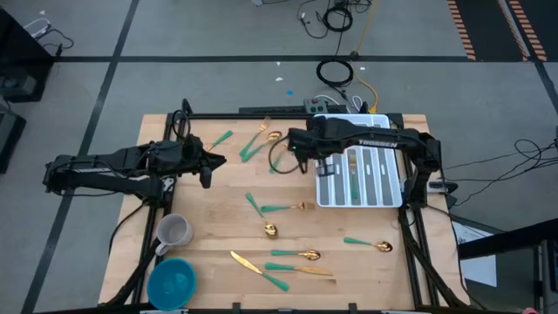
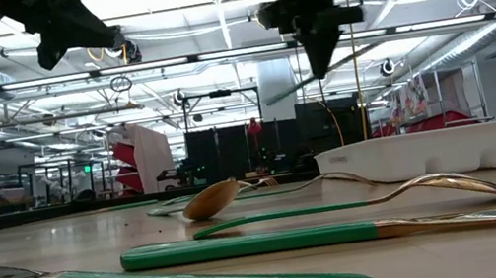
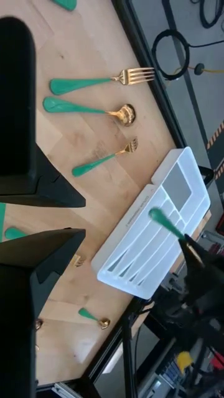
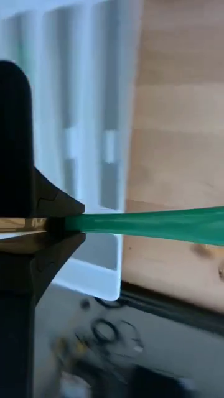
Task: Sort silverware
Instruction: Put the middle green table knife into the white cutlery tray
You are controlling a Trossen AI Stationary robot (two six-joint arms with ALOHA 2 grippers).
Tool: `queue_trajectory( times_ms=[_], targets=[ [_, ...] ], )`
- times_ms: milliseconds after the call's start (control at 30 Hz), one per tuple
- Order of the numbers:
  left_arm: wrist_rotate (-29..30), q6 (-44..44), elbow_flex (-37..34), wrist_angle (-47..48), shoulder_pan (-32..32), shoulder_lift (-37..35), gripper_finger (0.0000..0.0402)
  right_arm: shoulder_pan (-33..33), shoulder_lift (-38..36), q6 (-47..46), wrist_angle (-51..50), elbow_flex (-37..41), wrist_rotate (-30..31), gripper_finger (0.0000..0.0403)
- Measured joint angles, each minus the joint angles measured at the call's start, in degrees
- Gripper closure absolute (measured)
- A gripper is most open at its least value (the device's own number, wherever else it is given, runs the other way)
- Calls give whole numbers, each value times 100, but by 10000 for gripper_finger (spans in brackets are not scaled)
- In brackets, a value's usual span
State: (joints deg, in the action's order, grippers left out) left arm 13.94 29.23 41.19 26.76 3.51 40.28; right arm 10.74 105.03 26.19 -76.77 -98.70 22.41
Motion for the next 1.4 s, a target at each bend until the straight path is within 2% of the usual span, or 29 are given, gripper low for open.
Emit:
queue_trajectory(
  times_ms=[267,433,733,900,1033,1200,1400],
  targets=[
    [-1,28,0,0,0,1,329,178,2,2883,-186,159,-5,403],
    [-1,31,0,43,0,-1,329,447,2,4233,-214,173,-22,403],
    [-1,46,0,339,0,1,329,579,2,5066,-805,175,-612,403],
    [-1,44,0,337,-1,0,329,467,0,5663,-736,233,-631,403],
    [-1,42,0,337,-2,-1,329,420,-2,5893,-692,599,-642,403],
    [-1,42,0,336,0,-1,329,364,4,6151,-209,1235,-609,403],
    [16,41,0,337,0,1,329,130,7,6613,476,1581,-645,403]
  ],
)
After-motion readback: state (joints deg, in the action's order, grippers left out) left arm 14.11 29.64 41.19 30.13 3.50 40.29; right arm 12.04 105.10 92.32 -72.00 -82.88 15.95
